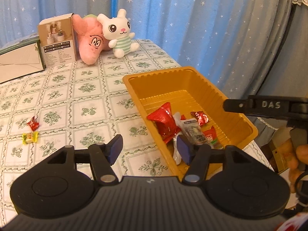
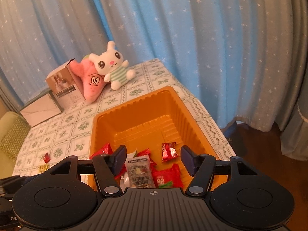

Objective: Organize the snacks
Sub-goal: 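Open the right tool to drop the green-wrapped candy into the tray, then withdraw both open tools from the tray toward the loose red and yellow candies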

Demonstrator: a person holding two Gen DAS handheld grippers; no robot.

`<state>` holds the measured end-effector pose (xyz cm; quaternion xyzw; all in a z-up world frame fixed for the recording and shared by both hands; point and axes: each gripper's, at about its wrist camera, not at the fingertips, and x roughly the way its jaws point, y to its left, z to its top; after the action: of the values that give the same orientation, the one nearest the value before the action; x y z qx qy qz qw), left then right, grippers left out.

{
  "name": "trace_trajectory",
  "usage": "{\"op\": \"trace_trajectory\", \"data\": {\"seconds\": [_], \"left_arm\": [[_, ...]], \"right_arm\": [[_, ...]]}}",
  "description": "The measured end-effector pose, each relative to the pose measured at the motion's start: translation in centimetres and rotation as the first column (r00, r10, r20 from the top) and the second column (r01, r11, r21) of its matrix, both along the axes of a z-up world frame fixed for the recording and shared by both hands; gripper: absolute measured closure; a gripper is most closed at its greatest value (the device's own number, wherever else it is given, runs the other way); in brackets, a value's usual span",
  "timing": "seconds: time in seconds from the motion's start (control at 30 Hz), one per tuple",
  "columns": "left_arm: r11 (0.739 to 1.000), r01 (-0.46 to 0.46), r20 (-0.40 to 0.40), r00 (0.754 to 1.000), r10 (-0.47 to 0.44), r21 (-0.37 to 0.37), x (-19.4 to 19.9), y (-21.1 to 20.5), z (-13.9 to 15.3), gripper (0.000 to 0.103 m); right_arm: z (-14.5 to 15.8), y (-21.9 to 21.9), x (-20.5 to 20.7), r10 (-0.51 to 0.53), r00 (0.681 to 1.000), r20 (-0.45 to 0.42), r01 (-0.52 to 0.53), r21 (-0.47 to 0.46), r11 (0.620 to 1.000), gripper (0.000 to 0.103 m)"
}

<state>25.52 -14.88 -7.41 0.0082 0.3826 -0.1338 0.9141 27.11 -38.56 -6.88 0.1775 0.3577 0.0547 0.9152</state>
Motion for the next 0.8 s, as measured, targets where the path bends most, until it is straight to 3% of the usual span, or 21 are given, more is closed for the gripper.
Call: {"op": "trace_trajectory", "data": {"seconds": [0.37, 0.8], "left_arm": [[1.000, -0.009, -0.015, 1.000, 0.009, -0.011, -2.9, 1.8, 0.8, 0.045], [0.999, -0.049, 0.004, 0.999, 0.049, 0.008, -7.4, 5.5, 2.3, 0.045]], "right_arm": [[1.2, 1.6, -4.4, -0.028, 0.999, -0.023, 0.026, -0.055, 0.998, 0.041], [1.5, 7.0, -9.3, 0.054, 0.997, -0.047, -0.058, -0.076, 0.995, 0.041]]}}
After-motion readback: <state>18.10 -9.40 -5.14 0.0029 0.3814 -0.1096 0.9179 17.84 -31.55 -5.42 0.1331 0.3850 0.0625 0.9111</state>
